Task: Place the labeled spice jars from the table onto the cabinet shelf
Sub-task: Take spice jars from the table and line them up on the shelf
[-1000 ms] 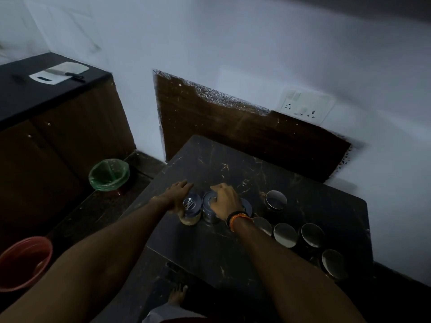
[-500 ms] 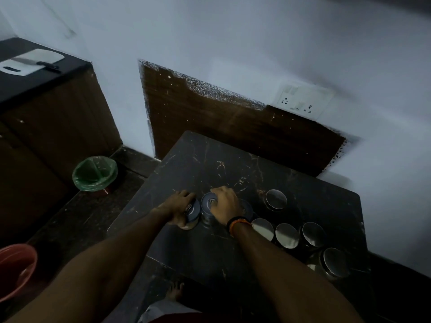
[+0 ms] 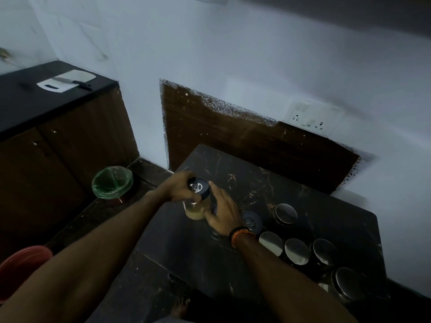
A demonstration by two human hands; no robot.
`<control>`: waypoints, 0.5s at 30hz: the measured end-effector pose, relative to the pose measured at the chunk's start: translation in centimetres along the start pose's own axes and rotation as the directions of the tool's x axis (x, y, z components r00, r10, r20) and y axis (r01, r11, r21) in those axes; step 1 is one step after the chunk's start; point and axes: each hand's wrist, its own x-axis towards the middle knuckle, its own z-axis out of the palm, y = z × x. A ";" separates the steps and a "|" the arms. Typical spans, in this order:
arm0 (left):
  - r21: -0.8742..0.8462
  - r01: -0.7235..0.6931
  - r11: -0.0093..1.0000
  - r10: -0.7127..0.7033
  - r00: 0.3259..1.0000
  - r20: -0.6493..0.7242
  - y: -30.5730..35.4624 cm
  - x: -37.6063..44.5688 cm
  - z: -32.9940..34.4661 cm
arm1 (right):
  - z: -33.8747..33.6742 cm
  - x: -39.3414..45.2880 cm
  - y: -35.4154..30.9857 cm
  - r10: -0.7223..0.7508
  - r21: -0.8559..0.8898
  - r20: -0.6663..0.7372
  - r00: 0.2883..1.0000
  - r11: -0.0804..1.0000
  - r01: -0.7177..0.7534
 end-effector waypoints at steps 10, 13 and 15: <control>-0.051 0.005 0.999 -0.013 0.990 -0.143 5.2 3.2 -1.5 | -3.3 1.7 -0.3 0.106 0.156 -0.189 0.976 0.985 -0.077; -0.140 -0.026 0.990 0.002 0.986 -0.165 6.9 3.9 -1.7 | -4.6 1.9 0.3 0.118 0.250 -0.236 0.965 0.967 -0.057; -0.326 -0.056 0.944 0.002 0.986 -0.165 7.6 4.2 -1.8 | -5.7 1.8 0.7 0.104 0.339 -0.264 0.959 0.941 -0.009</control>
